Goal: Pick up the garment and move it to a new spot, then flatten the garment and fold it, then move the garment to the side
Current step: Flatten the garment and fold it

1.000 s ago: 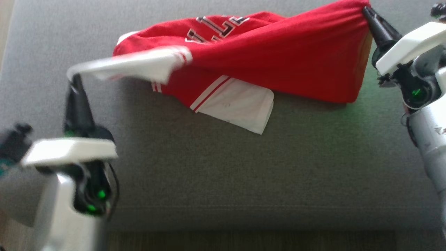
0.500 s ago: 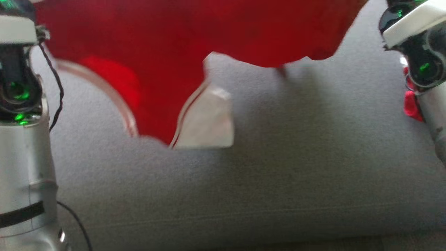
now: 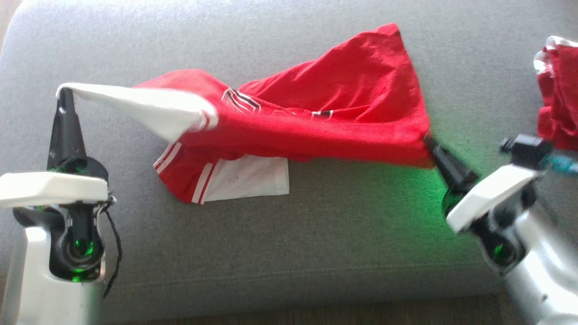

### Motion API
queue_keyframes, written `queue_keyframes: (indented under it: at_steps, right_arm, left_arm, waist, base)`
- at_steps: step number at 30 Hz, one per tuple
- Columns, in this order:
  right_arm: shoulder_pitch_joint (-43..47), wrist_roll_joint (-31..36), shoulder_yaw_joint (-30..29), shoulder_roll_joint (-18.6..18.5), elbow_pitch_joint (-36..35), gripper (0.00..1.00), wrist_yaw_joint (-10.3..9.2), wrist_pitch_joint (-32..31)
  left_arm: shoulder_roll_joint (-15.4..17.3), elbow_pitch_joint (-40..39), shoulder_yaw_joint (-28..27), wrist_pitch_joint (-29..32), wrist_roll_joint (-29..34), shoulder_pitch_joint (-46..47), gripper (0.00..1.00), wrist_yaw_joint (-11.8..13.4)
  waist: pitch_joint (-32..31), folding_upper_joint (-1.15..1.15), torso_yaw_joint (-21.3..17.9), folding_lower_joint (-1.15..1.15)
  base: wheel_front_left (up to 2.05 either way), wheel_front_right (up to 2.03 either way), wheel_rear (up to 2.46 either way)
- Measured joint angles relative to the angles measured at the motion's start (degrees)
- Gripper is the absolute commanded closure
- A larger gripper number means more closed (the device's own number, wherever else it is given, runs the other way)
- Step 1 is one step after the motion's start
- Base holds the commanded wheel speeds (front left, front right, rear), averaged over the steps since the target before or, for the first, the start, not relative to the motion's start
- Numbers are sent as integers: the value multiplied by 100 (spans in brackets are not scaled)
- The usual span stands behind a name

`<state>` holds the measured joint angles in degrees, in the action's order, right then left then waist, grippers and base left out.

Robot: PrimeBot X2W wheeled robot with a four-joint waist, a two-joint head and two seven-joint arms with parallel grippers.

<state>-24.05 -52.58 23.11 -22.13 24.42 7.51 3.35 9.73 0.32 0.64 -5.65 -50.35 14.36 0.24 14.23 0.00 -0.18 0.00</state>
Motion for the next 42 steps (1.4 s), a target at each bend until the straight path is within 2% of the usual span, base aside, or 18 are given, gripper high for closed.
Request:
queue_keyframes:
  at_steps: [1,2,12,15,20,26,35,42]
  right_arm:
    - [155,55,-42,87,-34,22,0,-26]
    - [280,116,-59,138,-78,0,0,-77]
    - [1431,325,-1092,374,-1397,0,-1,-987]
    - [1745,403,-1193,557,-1795,0,-1,-1388]
    - [2074,578,-1337,826,-2136,0,-1,-1680]
    - [2074,688,-1623,1121,-2078,0,-1,-1808]
    - [1759,731,-1727,1166,-1536,0,-1,-1827]
    - [1717,721,-1600,1225,-1486,0,-1,-1761]
  left_arm:
    - [-13,22,-9,-47,-1,-39,100,-9]
    - [-18,52,-15,-88,2,-49,100,-30]
    - [-101,338,-116,-363,0,-135,100,-133]
    - [-122,349,-116,-402,-2,-136,100,-136]
    - [-153,375,-113,-449,-26,-136,100,-178]
    - [-233,427,-69,-454,-25,-133,100,-181]
    - [-280,481,68,-455,-24,-129,100,-181]
    - [-293,488,94,-460,-24,-126,100,-180]
  waist:
    - [30,0,25,0]
    - [55,0,48,0]
    - [158,0,169,0]
    - [200,0,165,0]
    - [289,0,158,1]
    - [329,0,210,0]
    - [356,0,373,1]
    - [380,0,412,1]
  base:
    - [0,0,0]
    - [0,0,0]
    - [0,0,0]
    - [0,0,0]
    - [0,0,0]
    - [0,0,0]
    - [0,0,0]
    - [0,0,0]
